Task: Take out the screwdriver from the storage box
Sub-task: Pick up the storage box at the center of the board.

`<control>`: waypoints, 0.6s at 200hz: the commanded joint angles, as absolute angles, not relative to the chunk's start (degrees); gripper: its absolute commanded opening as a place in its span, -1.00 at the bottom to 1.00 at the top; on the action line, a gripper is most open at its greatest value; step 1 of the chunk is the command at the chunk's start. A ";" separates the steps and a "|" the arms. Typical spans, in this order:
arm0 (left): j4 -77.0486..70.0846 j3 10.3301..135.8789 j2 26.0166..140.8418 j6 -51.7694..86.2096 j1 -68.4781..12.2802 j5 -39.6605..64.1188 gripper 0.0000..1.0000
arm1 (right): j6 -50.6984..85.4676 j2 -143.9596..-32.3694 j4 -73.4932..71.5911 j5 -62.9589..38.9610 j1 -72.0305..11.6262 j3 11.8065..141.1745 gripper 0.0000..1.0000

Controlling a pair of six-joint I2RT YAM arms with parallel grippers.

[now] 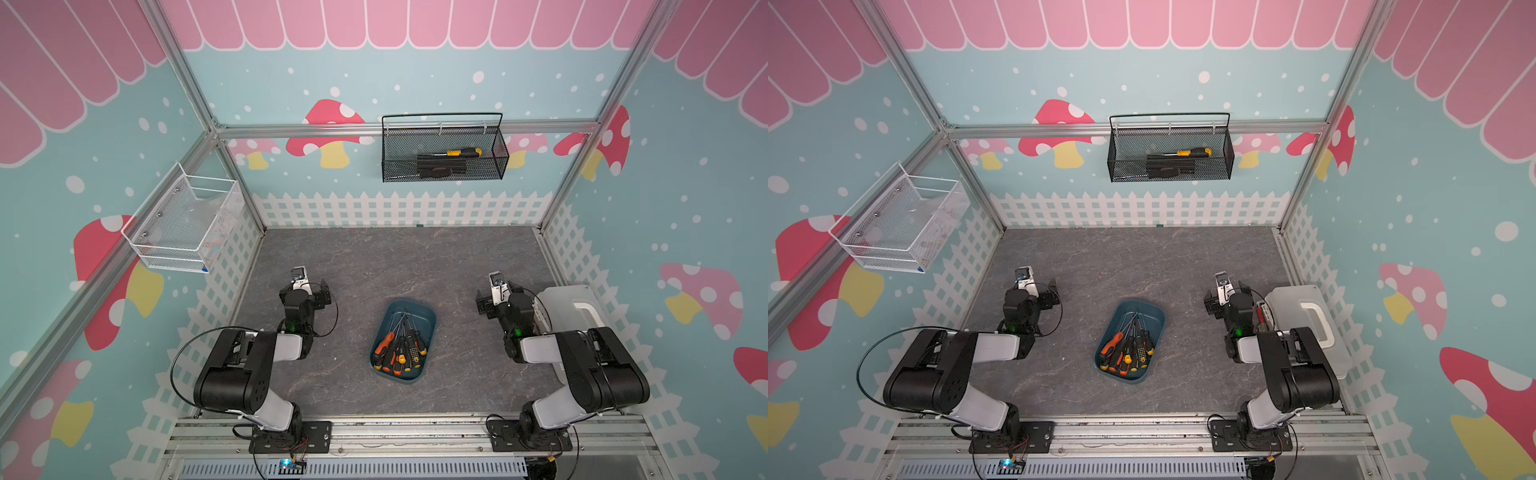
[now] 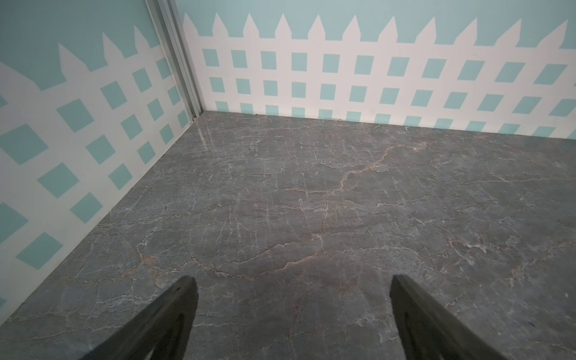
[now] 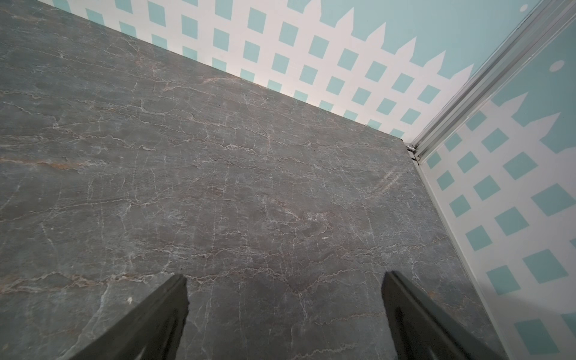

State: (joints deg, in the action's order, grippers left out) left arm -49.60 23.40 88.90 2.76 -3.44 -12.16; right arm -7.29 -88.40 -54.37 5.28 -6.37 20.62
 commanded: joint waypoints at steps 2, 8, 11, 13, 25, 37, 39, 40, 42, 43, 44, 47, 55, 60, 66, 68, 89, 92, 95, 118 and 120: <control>-49.29 22.94 87.87 2.16 -3.10 -11.60 0.98 | -7.75 -87.14 -54.07 4.93 -6.08 19.69 0.98; -49.32 22.94 87.85 2.20 -3.09 -11.56 0.98 | -7.81 -87.19 -54.05 4.97 -6.06 19.68 0.97; -49.31 22.94 87.84 2.20 -3.16 -11.60 0.98 | -7.81 -87.17 -54.05 4.88 -6.06 19.69 0.98; -49.26 22.94 87.83 2.20 -3.12 -11.49 0.98 | -7.82 -87.23 -54.05 4.87 -6.06 19.69 0.97; -49.34 22.94 87.88 2.20 -3.08 -11.46 0.98 | -7.69 -87.28 -53.95 4.93 -6.06 19.77 0.97; -49.29 22.87 87.89 2.20 -3.15 -11.49 0.97 | -7.71 -87.28 -53.91 4.92 -6.06 19.73 0.98; -49.30 22.92 87.89 2.20 -3.16 -11.49 0.98 | -7.73 -87.28 -53.89 4.94 -6.06 19.76 0.98; -49.30 22.93 87.89 2.20 -3.12 -11.50 0.98 | -7.73 -87.28 -53.88 4.93 -6.06 19.81 0.97; -49.24 23.00 87.89 2.37 -3.06 -11.58 0.98 | -7.71 -87.28 -53.88 4.92 -6.06 19.85 0.98; -49.19 23.06 87.89 2.46 -2.98 -11.59 0.98 | -7.68 -87.28 -53.88 4.92 -6.02 19.86 0.98; -49.16 23.13 87.89 2.55 -2.90 -11.60 0.98 | -7.71 -87.28 -53.88 4.92 -6.04 19.86 0.98; -48.77 23.22 87.89 2.82 -2.58 -11.18 0.98 | -7.73 -87.28 -53.87 4.97 -6.06 19.86 0.98; -48.95 22.95 87.69 3.03 -2.28 -10.85 0.98 | -7.55 -87.23 -53.75 5.39 -6.06 19.90 0.97; -49.17 22.94 87.71 3.03 -2.37 -11.23 0.98 | -7.06 -87.27 -53.66 6.40 -6.06 19.99 0.98; -49.42 22.85 87.48 2.70 -2.98 -12.47 0.98 | -6.59 -87.25 -53.56 7.36 -6.06 20.04 0.98; -49.34 22.85 87.22 2.54 -3.27 -13.27 0.98 | -6.57 -87.27 -53.54 7.49 -6.00 20.04 0.98; -41.62 24.98 82.84 1.58 -6.65 -22.35 0.98 | -6.53 -87.06 -53.58 7.56 -6.00 19.95 0.97; -39.66 25.75 82.21 1.58 -7.52 -24.28 0.98 | -6.58 -87.08 -53.69 7.61 -5.99 19.95 0.98; -37.63 26.55 81.58 1.58 -8.39 -26.41 0.98 | -6.59 -87.03 -53.64 7.76 -5.98 19.91 0.98; -25.35 32.51 77.48 2.02 -15.19 -39.19 0.98 | -5.62 -83.96 -48.68 9.79 -6.06 21.53 0.98; -24.75 32.80 77.18 2.02 -15.66 -39.64 0.98 | -5.58 -83.41 -47.57 9.90 -6.06 21.88 0.98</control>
State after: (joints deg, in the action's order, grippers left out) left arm -37.28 27.11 81.45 2.61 -10.59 -25.76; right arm -7.03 -87.83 -53.28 7.20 -6.35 20.62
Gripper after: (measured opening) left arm 0.990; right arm 0.988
